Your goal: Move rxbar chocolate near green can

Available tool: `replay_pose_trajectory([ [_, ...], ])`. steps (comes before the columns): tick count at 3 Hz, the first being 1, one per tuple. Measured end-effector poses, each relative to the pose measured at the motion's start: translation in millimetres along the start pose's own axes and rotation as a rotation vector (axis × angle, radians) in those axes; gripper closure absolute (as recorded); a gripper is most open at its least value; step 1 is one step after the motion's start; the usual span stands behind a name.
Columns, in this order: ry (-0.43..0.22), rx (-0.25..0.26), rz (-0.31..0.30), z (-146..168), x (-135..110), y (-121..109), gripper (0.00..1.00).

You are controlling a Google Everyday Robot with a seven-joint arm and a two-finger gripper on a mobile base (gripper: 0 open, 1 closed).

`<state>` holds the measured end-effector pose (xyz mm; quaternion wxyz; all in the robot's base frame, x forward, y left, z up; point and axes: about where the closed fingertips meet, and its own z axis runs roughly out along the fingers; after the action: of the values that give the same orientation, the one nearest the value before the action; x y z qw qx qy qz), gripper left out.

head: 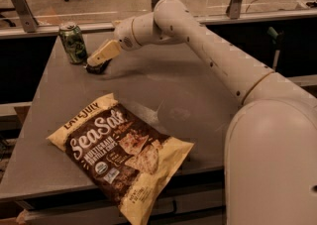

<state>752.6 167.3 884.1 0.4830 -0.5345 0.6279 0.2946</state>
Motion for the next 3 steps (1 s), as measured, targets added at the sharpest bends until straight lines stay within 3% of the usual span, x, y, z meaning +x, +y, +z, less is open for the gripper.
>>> replay_pose_trajectory([
  [1, -0.019, 0.107, -0.037, -44, -13, -38, 0.0],
  [2, 0.008, 0.31, -0.114, -135, -28, -87, 0.0],
  [3, 0.08, 0.559, -0.237, -245, -54, -119, 0.0],
])
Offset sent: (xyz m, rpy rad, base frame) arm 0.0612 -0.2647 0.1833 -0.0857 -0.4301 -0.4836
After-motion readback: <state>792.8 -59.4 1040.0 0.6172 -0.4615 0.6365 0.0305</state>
